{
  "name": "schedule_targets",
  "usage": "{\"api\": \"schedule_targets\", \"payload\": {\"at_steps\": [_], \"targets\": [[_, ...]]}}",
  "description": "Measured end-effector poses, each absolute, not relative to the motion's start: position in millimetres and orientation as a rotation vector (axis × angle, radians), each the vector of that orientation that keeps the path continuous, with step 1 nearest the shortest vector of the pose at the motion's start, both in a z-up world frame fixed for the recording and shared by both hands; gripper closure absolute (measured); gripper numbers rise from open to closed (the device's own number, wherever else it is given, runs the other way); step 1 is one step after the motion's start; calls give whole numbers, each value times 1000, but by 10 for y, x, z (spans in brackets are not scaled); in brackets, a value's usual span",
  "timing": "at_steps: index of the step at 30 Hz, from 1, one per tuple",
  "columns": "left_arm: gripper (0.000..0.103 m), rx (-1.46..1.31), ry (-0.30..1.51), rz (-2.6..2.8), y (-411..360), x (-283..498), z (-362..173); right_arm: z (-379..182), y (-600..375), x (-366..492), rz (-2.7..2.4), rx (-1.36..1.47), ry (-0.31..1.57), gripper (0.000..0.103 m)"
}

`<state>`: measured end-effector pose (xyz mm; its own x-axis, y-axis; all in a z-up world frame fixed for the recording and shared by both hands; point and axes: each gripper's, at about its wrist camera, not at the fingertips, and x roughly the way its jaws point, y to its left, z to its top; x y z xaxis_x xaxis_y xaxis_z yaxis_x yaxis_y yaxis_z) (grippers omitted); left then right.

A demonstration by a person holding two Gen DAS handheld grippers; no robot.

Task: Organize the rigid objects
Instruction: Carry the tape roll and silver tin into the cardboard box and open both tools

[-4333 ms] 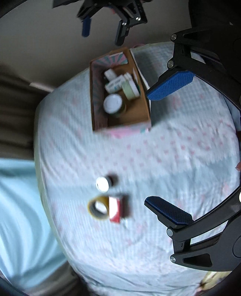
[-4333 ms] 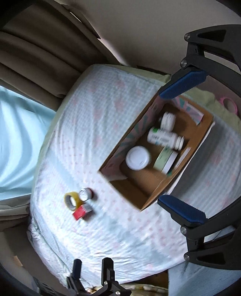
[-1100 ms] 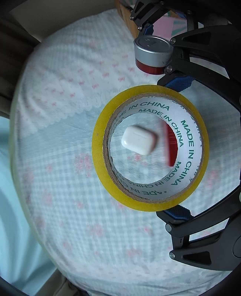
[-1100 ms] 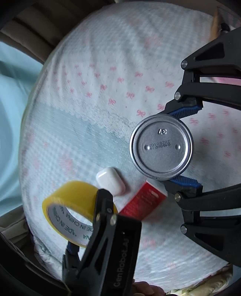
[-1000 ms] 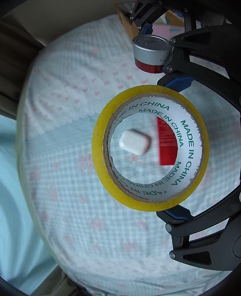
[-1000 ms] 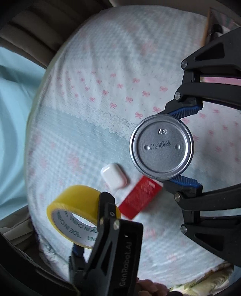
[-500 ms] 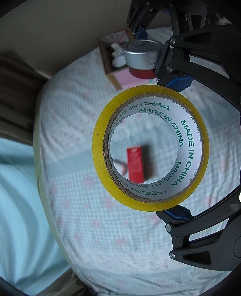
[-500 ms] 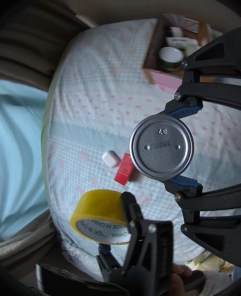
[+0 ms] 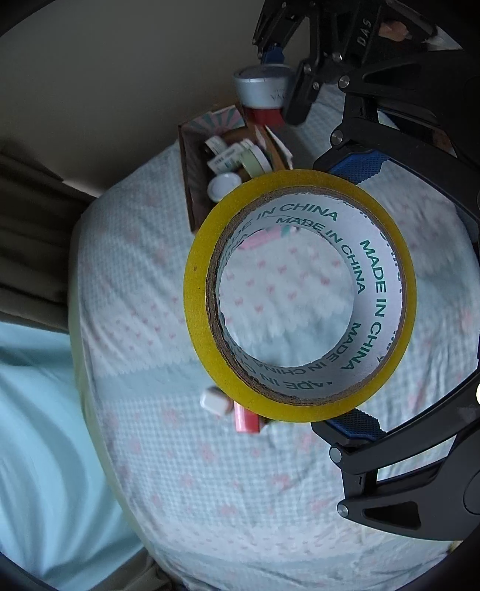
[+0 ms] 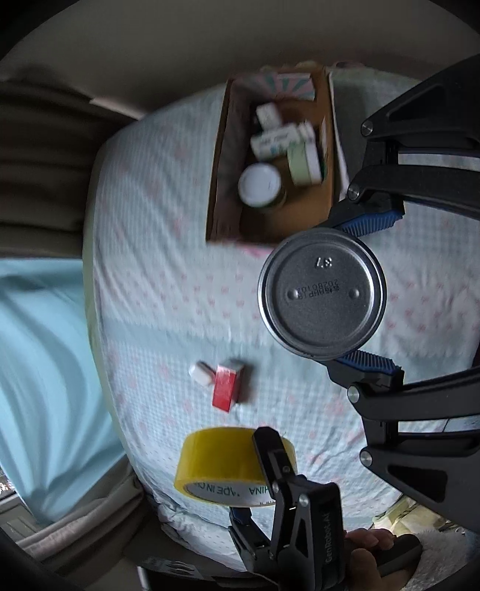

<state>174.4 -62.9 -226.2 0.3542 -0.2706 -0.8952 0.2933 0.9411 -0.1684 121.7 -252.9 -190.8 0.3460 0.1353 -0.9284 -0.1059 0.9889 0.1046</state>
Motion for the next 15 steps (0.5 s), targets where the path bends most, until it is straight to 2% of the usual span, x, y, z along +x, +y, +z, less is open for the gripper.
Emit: {"api": "schedule_targets", "payload": {"at_steps": [7,15], "targets": [[7,-10,1171,-317,-1383,1614,-2218,-1824,-3298,1269,172,-44,1181,54],[7,20,1222,-308,-2159,1739,-2350,-1931,-4211,1391,128,10,1203,54]]}}
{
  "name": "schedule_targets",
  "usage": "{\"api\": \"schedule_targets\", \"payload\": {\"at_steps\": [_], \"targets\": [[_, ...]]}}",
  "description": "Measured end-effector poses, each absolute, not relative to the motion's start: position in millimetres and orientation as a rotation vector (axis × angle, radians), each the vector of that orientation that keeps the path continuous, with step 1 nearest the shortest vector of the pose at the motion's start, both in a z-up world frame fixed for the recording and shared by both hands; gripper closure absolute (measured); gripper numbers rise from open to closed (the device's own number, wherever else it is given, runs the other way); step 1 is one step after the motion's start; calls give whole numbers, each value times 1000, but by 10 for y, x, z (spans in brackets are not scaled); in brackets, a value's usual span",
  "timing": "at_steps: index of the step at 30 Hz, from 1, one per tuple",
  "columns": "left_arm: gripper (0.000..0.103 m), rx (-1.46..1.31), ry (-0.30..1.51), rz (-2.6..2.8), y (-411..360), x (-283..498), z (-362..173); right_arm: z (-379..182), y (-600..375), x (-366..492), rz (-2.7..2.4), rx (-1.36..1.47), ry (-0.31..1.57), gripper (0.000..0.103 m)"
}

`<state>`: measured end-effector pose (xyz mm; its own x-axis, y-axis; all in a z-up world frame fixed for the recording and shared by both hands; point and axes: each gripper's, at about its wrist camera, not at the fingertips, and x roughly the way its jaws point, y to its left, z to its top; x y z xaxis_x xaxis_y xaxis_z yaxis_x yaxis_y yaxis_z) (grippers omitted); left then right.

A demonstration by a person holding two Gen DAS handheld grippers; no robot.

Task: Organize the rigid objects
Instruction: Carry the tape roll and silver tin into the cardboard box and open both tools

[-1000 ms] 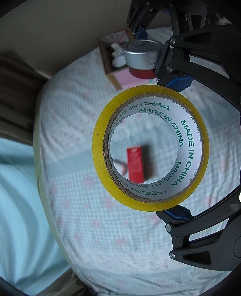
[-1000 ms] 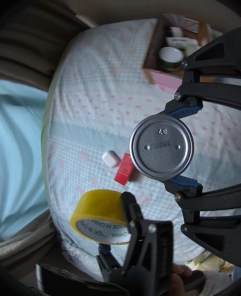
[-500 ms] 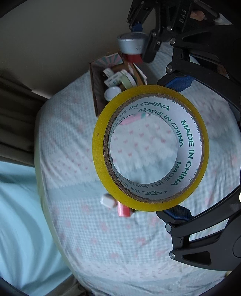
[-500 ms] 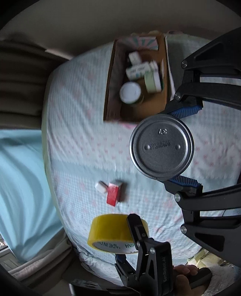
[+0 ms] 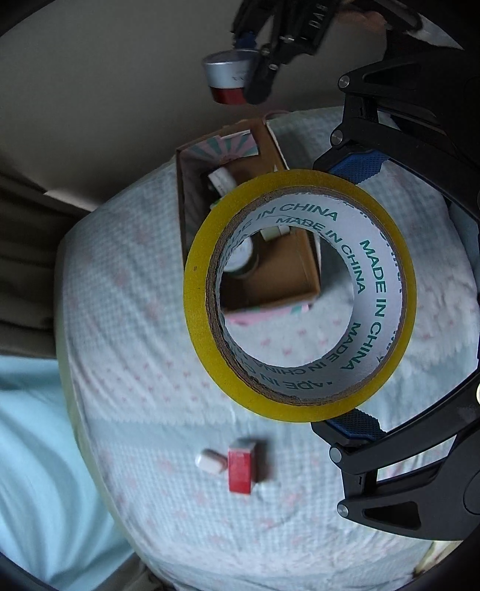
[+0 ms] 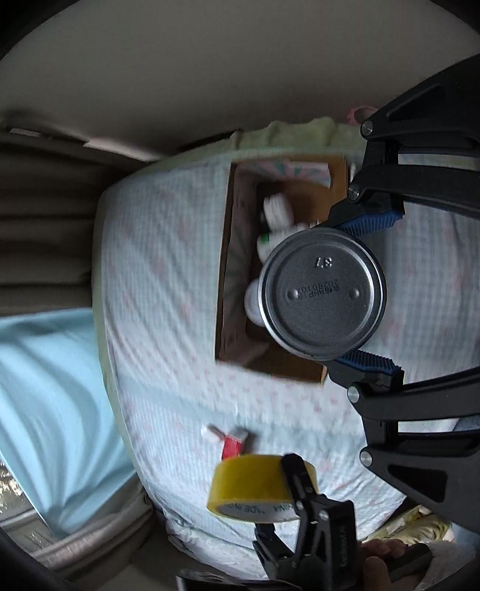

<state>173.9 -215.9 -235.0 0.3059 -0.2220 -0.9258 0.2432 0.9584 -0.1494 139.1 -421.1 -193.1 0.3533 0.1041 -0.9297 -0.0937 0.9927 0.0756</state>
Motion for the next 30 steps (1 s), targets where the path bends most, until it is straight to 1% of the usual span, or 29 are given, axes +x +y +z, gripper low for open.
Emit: {"api": "schedule_targets", "payload": {"at_steps": [5,11,16,21,30], "targets": [[7,39,1263,-303,-2518,1884,-2561,-2193,-4693,1582,82,59,1239,54],[7,58,1326,-286,-2849,2107,-2977,-2621,-5036,1808,45,101,1293,54],[7,86,1391,-282,-3054,2237,-3353,-3015,-5145,1905,41,101,1341,54],[7,179,1459,-286,-3236,2287,-3719,-3393,-5155,1952,64,53,1393,54],[7,170,1514,-238,-3146,2299,-3980,-3651,-5084,1962,126,27,1411,54]]}}
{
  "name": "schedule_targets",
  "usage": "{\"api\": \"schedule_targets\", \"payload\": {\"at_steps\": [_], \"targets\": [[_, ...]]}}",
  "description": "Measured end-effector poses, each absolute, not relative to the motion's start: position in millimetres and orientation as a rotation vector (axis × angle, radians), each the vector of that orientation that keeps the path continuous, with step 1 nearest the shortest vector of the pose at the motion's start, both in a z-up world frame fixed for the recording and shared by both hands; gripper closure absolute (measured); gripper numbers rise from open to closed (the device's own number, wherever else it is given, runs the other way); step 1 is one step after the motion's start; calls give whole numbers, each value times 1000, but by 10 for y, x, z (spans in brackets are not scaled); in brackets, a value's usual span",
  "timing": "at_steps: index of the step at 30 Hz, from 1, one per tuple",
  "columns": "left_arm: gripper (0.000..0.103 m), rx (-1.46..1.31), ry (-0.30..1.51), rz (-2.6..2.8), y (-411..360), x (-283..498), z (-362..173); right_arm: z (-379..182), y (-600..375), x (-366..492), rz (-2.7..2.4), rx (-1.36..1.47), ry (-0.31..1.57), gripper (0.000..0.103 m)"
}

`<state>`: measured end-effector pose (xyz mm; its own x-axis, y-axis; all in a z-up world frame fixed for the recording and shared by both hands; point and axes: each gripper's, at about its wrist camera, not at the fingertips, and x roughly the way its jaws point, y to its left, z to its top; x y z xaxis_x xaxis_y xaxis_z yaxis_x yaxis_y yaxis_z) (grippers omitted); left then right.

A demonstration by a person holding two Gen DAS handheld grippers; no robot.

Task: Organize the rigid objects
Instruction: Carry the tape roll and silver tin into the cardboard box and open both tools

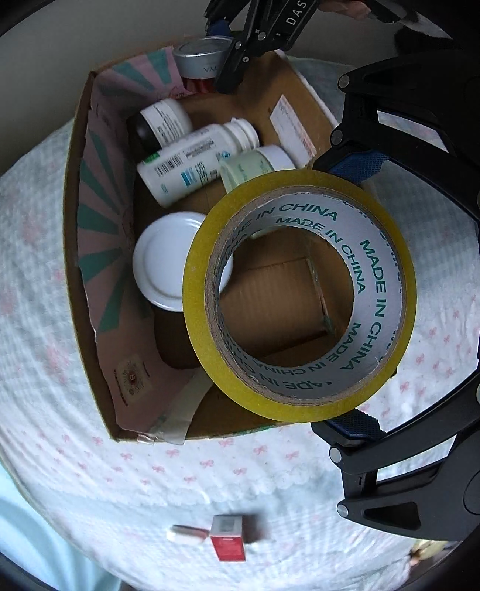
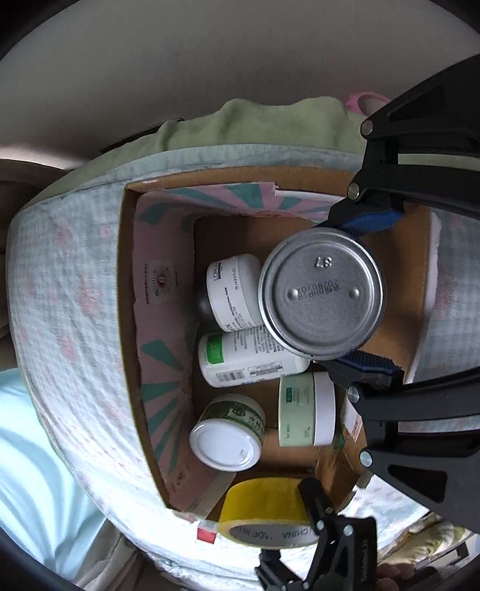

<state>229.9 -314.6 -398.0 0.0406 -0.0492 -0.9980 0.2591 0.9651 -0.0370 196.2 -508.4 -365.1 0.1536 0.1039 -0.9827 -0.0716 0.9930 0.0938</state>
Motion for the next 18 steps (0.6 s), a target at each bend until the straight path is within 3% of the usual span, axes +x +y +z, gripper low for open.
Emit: {"api": "schedule_targets", "payload": {"at_steps": [6,8,10,18], "targets": [[6,187,1513,-243,-3198,2305,-3935,-3656,-5112,1950,123,69,1395,53],[0,199,1505,-231,-3196,2288,-3885,-3633,-5133,1968,134,99,1393,31],[0,189,1487,-230,-3147,2264,-3794,-3545,-5138,1963,188,168,1357,0],[0,157,1466,-226,-2983,2202,-3585,-3341,-5116,1946,187,172,1294,0]]}}
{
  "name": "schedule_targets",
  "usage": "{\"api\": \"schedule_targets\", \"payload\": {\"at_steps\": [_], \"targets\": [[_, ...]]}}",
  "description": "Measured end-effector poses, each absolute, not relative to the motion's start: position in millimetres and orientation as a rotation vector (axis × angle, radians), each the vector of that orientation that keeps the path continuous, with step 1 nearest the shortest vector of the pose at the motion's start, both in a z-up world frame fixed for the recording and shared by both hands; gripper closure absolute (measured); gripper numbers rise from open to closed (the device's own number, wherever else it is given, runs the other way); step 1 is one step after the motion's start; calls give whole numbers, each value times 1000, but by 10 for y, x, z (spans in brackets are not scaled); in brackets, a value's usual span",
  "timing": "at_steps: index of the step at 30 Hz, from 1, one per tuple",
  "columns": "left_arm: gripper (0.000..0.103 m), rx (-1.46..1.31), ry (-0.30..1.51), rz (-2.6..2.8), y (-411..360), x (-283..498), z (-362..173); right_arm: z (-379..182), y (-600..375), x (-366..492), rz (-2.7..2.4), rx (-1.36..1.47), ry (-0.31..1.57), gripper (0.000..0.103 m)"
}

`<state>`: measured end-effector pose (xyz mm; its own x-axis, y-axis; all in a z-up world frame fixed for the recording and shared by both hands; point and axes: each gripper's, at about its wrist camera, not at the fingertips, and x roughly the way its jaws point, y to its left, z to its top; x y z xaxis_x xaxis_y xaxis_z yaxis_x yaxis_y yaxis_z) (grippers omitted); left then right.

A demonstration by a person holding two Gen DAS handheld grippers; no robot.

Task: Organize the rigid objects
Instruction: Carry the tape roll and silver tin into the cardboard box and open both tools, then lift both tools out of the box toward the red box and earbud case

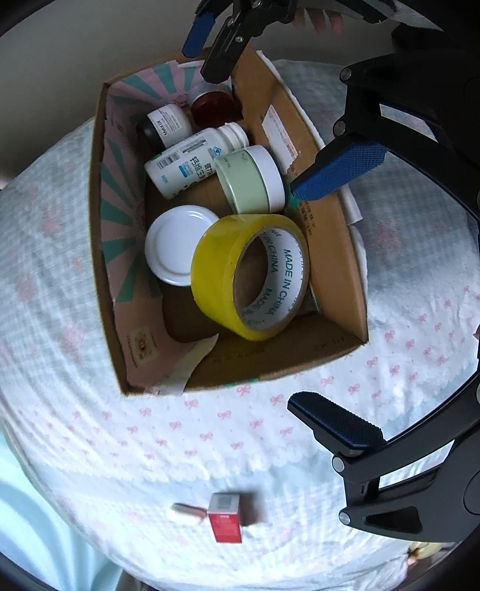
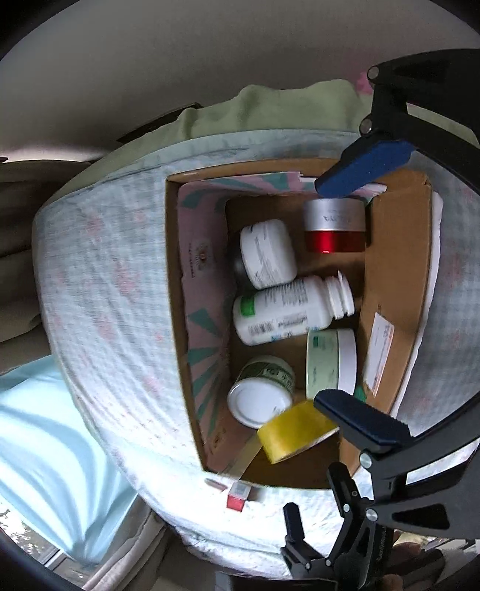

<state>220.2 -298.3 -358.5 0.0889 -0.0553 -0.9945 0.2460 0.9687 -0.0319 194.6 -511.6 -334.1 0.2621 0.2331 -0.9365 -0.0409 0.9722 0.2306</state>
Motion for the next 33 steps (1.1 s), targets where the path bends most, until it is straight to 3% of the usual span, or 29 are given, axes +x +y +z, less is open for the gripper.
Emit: {"api": "schedule_targets", "payload": {"at_steps": [14,33], "targets": [[0,105,1369,-207,-2676,2038,-2977,-2823,-4925,1803,162,66,1280,0],[0,8,1225,-121,-1019,1479,-2198,-1917,-3719,1270,152,-64,1148,0]]}}
